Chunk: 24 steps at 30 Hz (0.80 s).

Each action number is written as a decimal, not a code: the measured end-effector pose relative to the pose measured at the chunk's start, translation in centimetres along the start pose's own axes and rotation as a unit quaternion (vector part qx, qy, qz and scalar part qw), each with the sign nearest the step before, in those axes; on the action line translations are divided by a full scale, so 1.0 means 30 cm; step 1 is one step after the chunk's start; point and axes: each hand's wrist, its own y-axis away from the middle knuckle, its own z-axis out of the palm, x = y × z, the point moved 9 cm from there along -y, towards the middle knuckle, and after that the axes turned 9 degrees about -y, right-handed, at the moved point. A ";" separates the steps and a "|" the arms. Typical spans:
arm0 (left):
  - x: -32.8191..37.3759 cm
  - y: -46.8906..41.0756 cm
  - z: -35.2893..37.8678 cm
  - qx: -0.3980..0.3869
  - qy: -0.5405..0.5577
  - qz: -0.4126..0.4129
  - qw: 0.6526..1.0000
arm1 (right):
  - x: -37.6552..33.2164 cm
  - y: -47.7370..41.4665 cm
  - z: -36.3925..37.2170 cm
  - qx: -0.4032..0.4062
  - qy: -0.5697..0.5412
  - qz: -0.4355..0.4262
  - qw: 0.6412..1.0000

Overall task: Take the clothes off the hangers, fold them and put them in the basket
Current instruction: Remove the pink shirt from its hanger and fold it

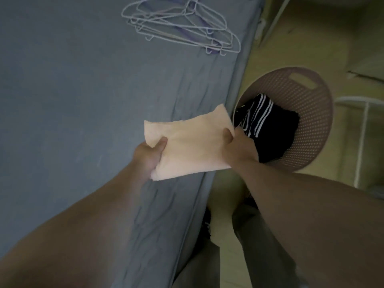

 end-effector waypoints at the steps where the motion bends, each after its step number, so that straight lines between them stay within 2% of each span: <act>1: 0.125 0.012 0.066 0.001 -0.030 0.042 0.999 | 0.042 -0.036 -0.090 0.026 -0.015 0.015 0.999; 5: 0.522 0.054 0.384 -0.015 -0.142 0.166 0.976 | 0.251 -0.192 -0.385 0.125 -0.029 0.075 0.989; 9: 0.720 0.056 0.732 -0.053 -0.212 0.202 0.955 | 0.471 -0.371 -0.589 0.189 -0.044 0.126 0.973; 12: 0.817 0.030 0.961 -0.066 -0.255 0.209 0.942 | 0.625 -0.514 -0.659 0.192 -0.087 0.155 0.965; 16: 0.878 -0.067 1.178 -0.061 -0.293 0.194 0.934 | 0.756 -0.684 -0.646 0.159 -0.096 0.163 0.969; 24: 0.760 -0.346 1.445 -0.041 -0.306 0.127 0.943 | 0.963 -0.921 -0.444 0.161 -0.101 0.212 0.959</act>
